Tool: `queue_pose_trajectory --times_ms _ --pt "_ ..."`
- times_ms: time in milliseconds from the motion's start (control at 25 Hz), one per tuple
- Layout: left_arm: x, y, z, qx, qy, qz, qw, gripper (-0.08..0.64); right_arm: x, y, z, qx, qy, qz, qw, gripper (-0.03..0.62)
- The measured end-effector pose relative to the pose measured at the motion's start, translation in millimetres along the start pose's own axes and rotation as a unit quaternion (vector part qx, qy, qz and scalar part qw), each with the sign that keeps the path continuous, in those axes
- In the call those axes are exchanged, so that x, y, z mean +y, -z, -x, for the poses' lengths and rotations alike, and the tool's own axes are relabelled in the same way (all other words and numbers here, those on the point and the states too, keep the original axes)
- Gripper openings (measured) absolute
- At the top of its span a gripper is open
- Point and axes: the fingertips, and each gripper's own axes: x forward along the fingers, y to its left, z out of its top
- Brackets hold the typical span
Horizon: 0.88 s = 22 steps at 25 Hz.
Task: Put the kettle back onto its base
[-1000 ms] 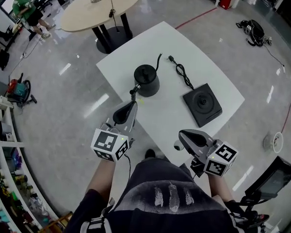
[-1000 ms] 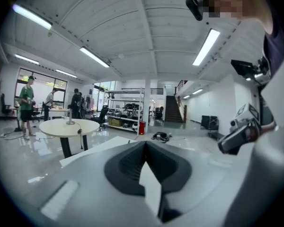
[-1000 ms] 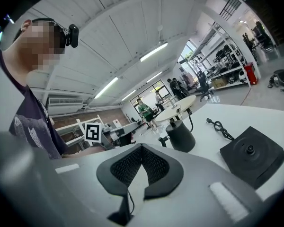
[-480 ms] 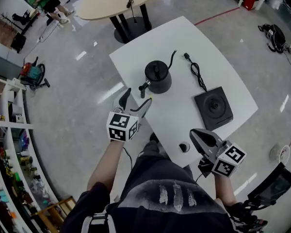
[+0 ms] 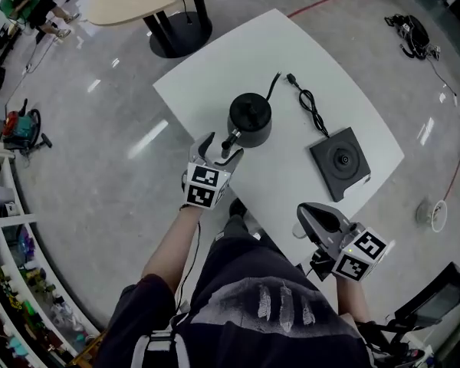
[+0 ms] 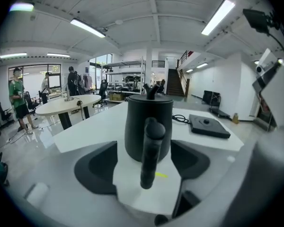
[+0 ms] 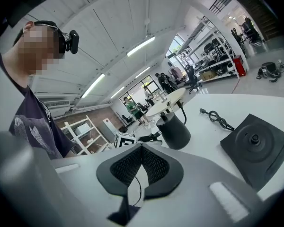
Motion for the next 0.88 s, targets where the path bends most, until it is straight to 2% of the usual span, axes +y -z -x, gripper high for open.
queue_pose_trajectory --times_ms 240,520,600,760,880 --pt "-3.0 -0.2 -24.4 0.007 0.018 -0.033 0.9993 0.254 -3.1 -2.7 -12.9 0.001 0.016 -0.002 1.0 0.002" --pt "-9.8 8.2 -31.6 0.016 0.049 -0.018 0.9985 0.14 -9.2 -6.0 -9.7 -0.006 0.03 -0.003 1.0 0.002" --pt "-9.3 10.2 -31.4 0.017 0.047 -0.022 0.9985 0.065 -10.9 -5.6 -8.4 -0.007 0.031 -0.004 0.999 0.002" --pt "-8.8 8.6 -28.0 0.017 0.056 -0.027 0.9979 0.063 -11.2 -5.7 -7.9 -0.012 0.033 -0.007 0.999 0.002" --pt "-4.6 6.1 -22.3 0.01 0.058 -0.016 0.9981 0.061 -11.0 -7.3 -8.8 -0.012 0.033 -0.006 0.999 0.002"
